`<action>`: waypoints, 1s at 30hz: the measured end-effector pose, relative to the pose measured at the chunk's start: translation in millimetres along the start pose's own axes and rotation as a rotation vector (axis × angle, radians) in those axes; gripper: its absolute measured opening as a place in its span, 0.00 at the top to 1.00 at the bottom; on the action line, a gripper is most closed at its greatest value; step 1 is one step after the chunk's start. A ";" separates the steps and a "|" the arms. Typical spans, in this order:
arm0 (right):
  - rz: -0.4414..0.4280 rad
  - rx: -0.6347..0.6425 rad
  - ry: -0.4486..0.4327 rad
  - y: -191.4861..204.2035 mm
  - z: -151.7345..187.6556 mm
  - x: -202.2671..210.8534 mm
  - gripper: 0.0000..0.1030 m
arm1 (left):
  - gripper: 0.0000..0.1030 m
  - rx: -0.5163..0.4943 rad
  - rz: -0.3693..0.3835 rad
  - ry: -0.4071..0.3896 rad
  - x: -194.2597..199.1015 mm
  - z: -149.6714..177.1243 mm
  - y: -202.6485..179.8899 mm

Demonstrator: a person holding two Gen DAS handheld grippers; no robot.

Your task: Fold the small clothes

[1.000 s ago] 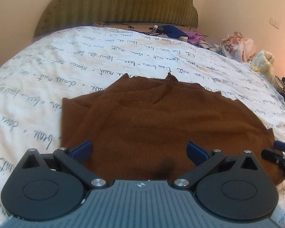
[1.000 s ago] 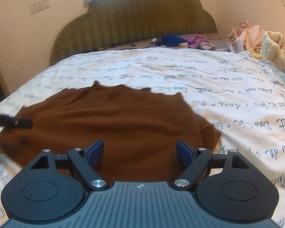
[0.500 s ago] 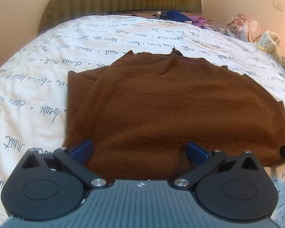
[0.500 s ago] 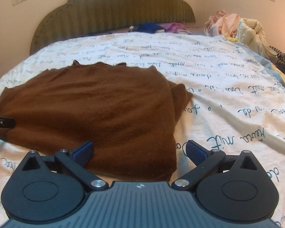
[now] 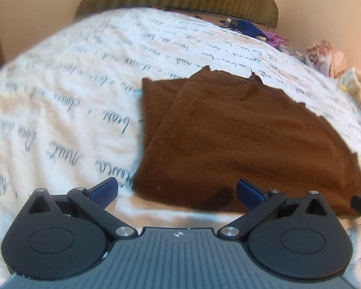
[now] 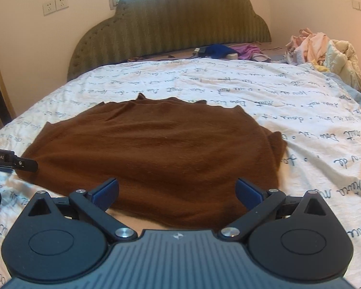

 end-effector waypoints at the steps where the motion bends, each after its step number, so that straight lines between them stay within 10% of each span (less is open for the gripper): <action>1: -0.004 0.002 -0.001 1.6 0.1 0.2 0.00 | 0.00 0.037 0.032 0.021 0.1 2.2 6.7; 6: -0.025 -0.016 -0.007 2.9 1.8 0.1 0.00 | 0.00 0.341 0.362 0.138 -4.8 8.3 33.1; 13: -0.047 -0.048 -0.017 1.7 3.0 2.8 0.00 | 0.00 0.630 0.549 0.228 -29.2 -10.5 49.7; 18: -0.047 -0.043 -0.032 -0.3 -0.1 6.2 0.00 | 0.21 0.641 0.531 0.221 -34.1 -18.7 46.4; 20: -0.050 -0.051 -0.037 -1.0 -2.0 6.6 0.00 | 0.89 0.620 0.516 0.252 -38.4 -15.8 40.3; 30: -0.055 -0.061 -0.076 -7.8 -8.6 23.3 0.00 | 0.89 0.381 0.423 0.131 -21.0 -34.0 19.7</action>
Point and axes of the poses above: each gripper's, at about its wrist camera, not at the fingertips, and x roughly against the way its jaws point, y to its left, z to its underside, the point moved 9 cm from there along -x, roughly the way its jaws point, and after that the axes turned 6 degrees about -z, right-handed, at the moved point
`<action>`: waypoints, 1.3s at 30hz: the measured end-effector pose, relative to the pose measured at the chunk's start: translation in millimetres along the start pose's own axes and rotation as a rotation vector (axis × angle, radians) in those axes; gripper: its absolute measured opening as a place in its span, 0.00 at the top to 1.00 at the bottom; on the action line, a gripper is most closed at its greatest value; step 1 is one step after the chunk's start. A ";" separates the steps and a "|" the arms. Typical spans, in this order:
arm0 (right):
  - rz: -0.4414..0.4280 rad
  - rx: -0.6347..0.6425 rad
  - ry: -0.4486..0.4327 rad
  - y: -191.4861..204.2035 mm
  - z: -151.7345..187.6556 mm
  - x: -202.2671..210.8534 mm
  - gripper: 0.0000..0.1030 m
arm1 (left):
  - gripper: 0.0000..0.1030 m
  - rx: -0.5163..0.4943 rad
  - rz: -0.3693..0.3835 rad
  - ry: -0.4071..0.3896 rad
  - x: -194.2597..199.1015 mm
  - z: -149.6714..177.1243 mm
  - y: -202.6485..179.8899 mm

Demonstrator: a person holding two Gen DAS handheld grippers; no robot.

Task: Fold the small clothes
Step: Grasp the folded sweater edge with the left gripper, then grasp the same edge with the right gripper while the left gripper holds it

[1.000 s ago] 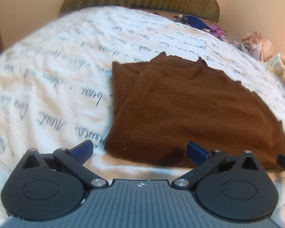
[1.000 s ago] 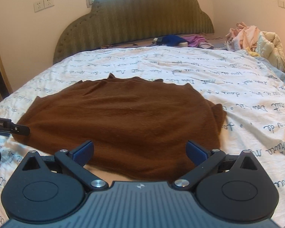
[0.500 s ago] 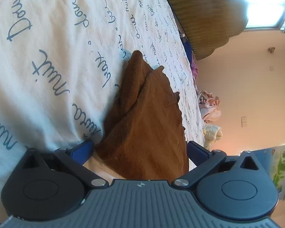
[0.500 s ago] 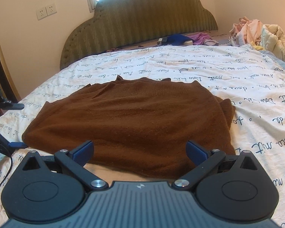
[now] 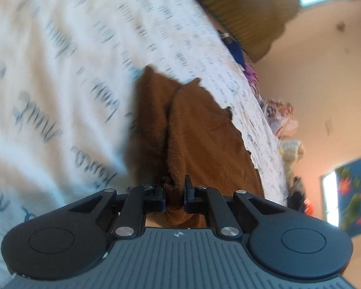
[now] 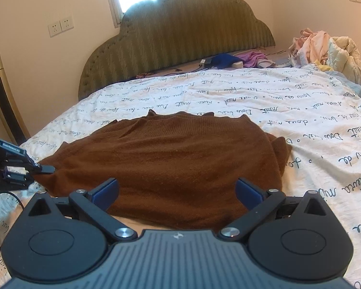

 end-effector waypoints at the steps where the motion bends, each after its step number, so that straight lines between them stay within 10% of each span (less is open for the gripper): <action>1: 0.000 -0.003 -0.001 -1.8 -1.2 0.5 0.00 | 0.89 -0.065 -0.011 -0.016 5.2 -1.9 -13.2; 9: 0.002 -0.058 -0.015 -15.2 -9.5 6.6 0.00 | 0.89 -0.631 -0.147 -0.034 -16.3 21.3 -126.9; 13: -0.035 -0.133 -0.026 -25.8 -14.9 7.5 0.00 | 0.89 -0.760 -0.145 0.027 -52.9 57.9 -144.3; 27: -0.520 -0.480 0.184 -2.6 -68.4 -133.9 0.00 | 0.80 -0.330 0.173 -0.033 -74.5 74.7 -70.1; 37: -0.621 -0.432 0.345 33.5 -73.6 -212.5 0.04 | 0.80 -0.151 0.316 -0.017 -72.8 64.9 -49.7; 38: -0.615 -0.414 0.374 39.1 -72.0 -220.1 0.12 | 0.80 -0.140 0.325 -0.012 -73.1 64.3 -48.7; 39: -0.612 -0.397 0.404 43.9 -69.2 -227.4 0.48 | 0.80 -0.123 0.338 -0.006 -73.2 63.9 -47.4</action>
Point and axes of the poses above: each gripper's, at about its wrist camera, not at the fingertips, and x roughly against the way its jaws point, y to its left, z to its underside, the point moved 9 cm from there along -x, roughly the way its jaws point, and after that the axes turned 6 degrees about -z, right-handed, at the moved point
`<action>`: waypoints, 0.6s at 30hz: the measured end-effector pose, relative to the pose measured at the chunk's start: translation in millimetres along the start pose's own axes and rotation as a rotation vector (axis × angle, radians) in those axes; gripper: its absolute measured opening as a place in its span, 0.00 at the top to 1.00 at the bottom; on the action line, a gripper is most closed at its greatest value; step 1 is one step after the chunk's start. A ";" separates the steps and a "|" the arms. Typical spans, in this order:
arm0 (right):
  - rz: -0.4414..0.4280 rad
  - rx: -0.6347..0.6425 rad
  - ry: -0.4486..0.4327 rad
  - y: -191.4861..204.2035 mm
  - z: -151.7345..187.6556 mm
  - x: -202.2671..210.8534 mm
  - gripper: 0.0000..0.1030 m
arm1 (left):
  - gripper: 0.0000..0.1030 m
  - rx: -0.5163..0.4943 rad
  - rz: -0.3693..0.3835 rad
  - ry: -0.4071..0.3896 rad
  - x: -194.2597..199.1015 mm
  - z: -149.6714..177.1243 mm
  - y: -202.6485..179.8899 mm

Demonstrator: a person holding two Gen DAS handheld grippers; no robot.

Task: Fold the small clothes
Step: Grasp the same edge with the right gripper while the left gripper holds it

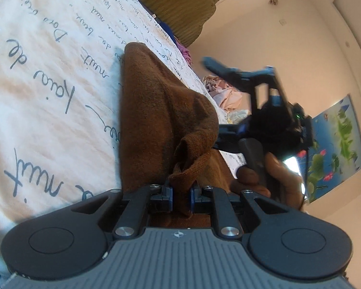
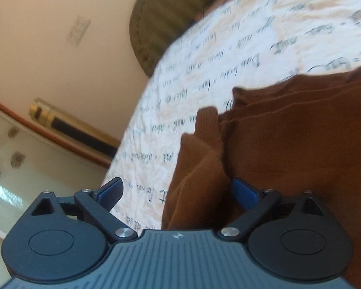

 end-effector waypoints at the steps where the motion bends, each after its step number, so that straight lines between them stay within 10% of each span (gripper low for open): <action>1: 0.016 -0.006 0.038 -4.0 1.4 -8.7 0.76 | 0.80 0.018 0.014 0.000 1.3 0.7 1.0; 2: 0.047 0.010 0.039 -5.6 1.5 -12.3 0.88 | 0.80 0.035 0.026 -0.003 2.8 0.0 3.1; 18: 0.182 0.231 -0.157 23.6 -11.9 122.9 0.89 | 0.86 -0.169 0.014 0.090 -39.6 23.0 -115.1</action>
Point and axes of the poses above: each gripper's, at about its wrist camera, not at the fingertips, and x roughly against the way its jaws point, y to its left, z to its underside, the point moved 9 cm from there along -x, roughly the way its jaws point, and after that the axes turned 6 degrees about -z, right-handed, at the moved point
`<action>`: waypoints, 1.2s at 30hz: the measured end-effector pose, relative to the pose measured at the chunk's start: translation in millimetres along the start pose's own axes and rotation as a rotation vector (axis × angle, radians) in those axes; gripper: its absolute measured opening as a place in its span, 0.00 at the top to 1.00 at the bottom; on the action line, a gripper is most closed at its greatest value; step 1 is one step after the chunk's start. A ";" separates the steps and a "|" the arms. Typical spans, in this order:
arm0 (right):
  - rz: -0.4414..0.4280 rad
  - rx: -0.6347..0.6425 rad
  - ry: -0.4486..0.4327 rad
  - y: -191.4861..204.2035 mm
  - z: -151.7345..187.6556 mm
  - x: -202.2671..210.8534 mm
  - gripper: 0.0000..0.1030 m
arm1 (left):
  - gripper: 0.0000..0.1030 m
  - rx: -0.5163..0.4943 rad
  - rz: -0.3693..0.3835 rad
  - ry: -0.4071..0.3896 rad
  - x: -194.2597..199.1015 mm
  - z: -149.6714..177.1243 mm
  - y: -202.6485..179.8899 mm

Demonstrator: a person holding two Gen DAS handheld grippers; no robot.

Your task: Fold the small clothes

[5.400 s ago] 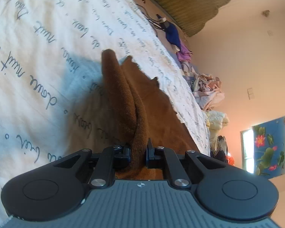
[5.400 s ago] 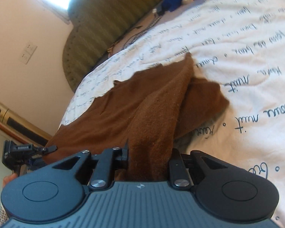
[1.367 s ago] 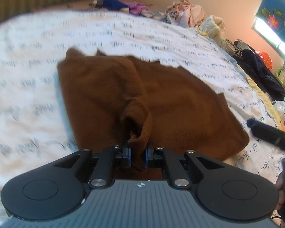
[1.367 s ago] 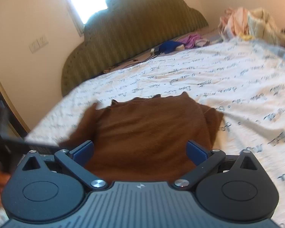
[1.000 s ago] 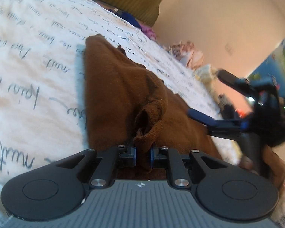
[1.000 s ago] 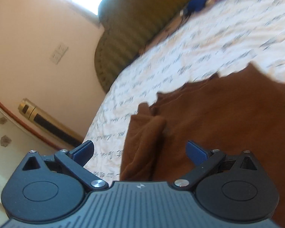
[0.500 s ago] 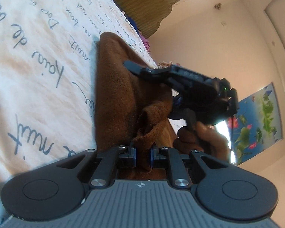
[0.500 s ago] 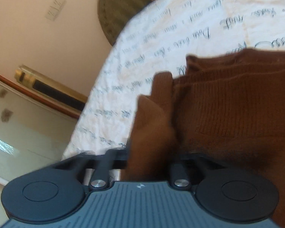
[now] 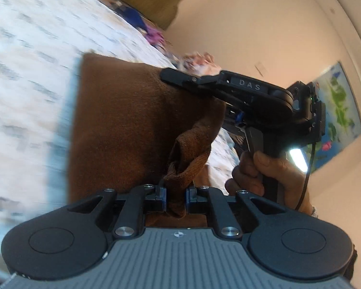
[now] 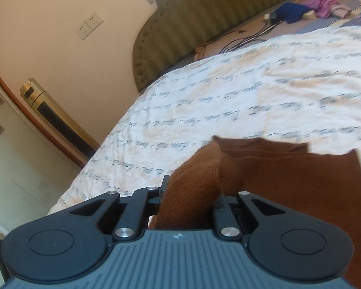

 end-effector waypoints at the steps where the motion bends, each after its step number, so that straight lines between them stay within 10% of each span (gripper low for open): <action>1: 0.013 -0.006 -0.009 -7.2 0.0 10.9 0.89 | 0.86 -0.018 -0.001 0.013 -10.1 2.1 -10.2; 16: 0.152 -0.187 -0.073 -140.3 59.9 72.8 0.84 | 0.86 -0.277 -0.107 0.206 -106.5 65.8 -65.4; 19: 0.175 -0.206 -0.072 -137.9 56.5 89.0 0.60 | 0.65 -0.273 -0.094 0.216 -100.2 67.3 -74.4; 21: 0.278 -0.103 -0.115 -125.3 49.5 114.0 0.24 | 0.39 -0.273 -0.060 0.202 -79.8 67.8 -78.6; 23: 0.299 -0.010 -0.158 -108.0 45.5 137.2 0.21 | 0.16 -0.276 -0.088 0.126 -55.0 58.0 -74.2; 28: 0.158 -0.014 -0.219 -81.9 40.1 154.4 0.21 | 0.14 -0.175 -0.117 0.023 -21.2 14.8 -52.2; 36: 0.003 -0.250 -0.163 -116.7 34.4 75.2 0.21 | 0.12 -0.036 -0.233 0.048 -88.3 -75.7 -9.5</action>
Point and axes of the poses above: each gripper's, at about its wrist camera, not at the fingertips, and x roughly against the way its jaws point, y to its left, z to its underside, the point moved 9 cm from there along -x, roughly the way its jaws point, and after that the axes turned 6 degrees about -z, right-handed, at the moved point
